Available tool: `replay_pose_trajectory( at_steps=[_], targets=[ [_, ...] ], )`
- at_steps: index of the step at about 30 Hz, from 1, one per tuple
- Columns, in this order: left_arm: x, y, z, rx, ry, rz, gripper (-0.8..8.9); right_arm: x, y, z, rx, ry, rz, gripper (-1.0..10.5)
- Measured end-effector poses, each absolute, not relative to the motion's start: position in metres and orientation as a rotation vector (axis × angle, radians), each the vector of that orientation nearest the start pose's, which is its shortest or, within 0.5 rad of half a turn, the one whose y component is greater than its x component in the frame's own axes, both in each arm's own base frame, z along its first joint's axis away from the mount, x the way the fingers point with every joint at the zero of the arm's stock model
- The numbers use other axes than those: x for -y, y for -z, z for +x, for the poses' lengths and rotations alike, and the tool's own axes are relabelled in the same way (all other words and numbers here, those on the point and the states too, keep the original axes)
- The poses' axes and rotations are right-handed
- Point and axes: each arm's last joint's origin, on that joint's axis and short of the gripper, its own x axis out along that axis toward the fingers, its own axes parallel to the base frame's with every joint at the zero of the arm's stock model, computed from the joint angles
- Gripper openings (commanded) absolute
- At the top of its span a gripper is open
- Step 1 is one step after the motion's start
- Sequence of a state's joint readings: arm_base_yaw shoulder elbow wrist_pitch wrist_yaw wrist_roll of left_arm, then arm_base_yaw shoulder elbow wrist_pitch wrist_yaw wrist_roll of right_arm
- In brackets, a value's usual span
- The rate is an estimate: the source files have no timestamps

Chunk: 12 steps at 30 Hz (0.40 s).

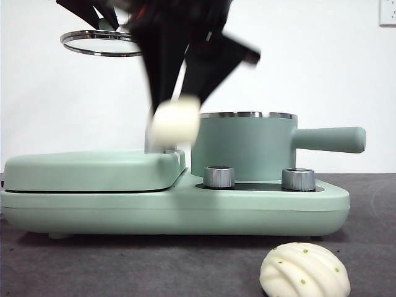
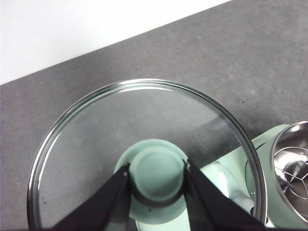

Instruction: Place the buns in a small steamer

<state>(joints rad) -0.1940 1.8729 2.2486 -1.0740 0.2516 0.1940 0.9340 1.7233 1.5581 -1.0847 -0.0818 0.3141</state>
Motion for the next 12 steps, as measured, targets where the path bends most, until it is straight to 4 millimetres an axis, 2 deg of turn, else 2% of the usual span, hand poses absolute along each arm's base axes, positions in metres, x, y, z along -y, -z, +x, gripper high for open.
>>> replay_pose_trajectory(
  at_steps=[5, 8, 12],
  targets=[
    [0.080, -0.440, 0.369, -0.660, 0.494, 0.163, 0.17, -0.254, -0.341, 0.238, -1.138, -0.665, -0.215, 0.9],
    [0.080, -0.440, 0.369, -0.661, 0.494, 0.162, 0.17, -0.235, -0.356, 0.257, -1.104, -0.625, -0.190, 0.9],
    [0.080, -0.440, 0.369, -0.660, 0.494, 0.163, 0.17, -0.215, -0.358, 0.286, -1.091, -0.556, -0.157, 0.9]
  ],
)
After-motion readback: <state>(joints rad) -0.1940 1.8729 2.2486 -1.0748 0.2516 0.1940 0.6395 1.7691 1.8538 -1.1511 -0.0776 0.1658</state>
